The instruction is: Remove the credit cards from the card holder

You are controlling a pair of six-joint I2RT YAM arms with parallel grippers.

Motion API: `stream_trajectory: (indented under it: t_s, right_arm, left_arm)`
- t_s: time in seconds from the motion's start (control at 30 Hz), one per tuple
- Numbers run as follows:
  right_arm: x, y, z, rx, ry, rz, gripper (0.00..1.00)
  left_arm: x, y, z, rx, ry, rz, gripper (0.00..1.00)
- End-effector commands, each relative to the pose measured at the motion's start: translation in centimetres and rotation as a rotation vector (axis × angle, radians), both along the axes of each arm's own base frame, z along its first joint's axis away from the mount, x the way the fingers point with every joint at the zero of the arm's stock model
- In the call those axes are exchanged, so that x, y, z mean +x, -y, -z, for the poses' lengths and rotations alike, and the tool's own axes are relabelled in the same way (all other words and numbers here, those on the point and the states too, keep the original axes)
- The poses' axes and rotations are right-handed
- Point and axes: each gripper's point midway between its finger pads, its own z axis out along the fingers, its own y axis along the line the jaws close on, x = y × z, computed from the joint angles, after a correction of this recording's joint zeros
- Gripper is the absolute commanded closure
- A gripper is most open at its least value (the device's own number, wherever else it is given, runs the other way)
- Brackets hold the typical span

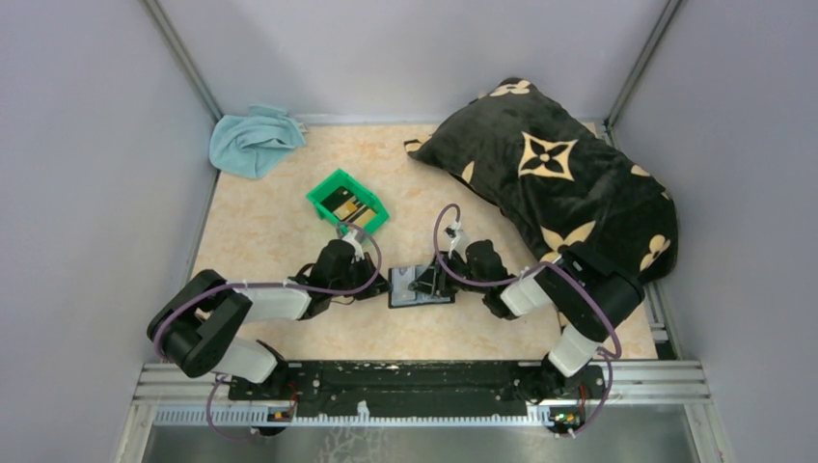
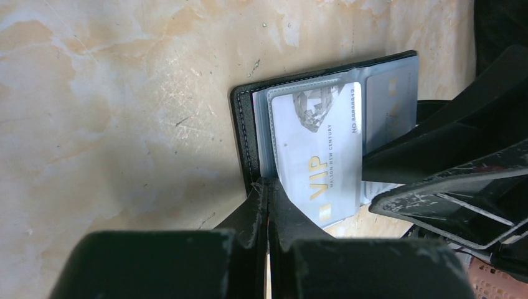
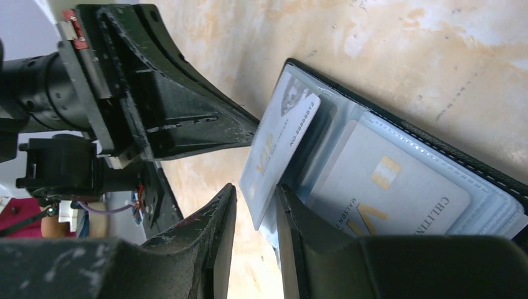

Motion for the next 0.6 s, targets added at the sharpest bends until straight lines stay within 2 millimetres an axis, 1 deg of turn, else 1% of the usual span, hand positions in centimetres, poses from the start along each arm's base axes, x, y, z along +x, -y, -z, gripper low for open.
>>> stream_trajectory:
  t_s: [0.0, 0.2, 0.23, 0.27, 0.3, 0.57]
  right_arm:
    - [0.0, -1.4, -3.9, 0.108, 0.101, -0.048, 0.7]
    - [0.5, -1.6, -3.0, 0.083, 0.087, -0.045, 0.7]
    - [0.6, -1.8, -3.2, 0.089, 0.092, -0.046, 0.7]
    - [0.6, -1.9, -2.4, 0.078, 0.073, -0.047, 0.7]
    - [0.7, -2.0, -2.2, 0.075, 0.067, -0.051, 0.7]
    - [1.3, -2.9, -2.9, 0.085, 0.078, -0.059, 0.7]
  left_arm:
    - [-1.3, -0.6, 1.7, 0.051, -0.058, 0.02, 1.0]
    - [-1.5, -0.7, 1.5, 0.046, -0.055, 0.023, 1.0]
    - [-1.6, -0.7, 1.4, 0.046, -0.053, 0.023, 1.0]
    - [-1.6, -0.8, 1.5, 0.047, -0.053, 0.022, 1.0]
    - [-1.6, -0.8, 1.5, 0.049, -0.054, 0.02, 1.0]
    - [-1.6, -0.7, 1.4, 0.045, -0.057, 0.026, 1.0]
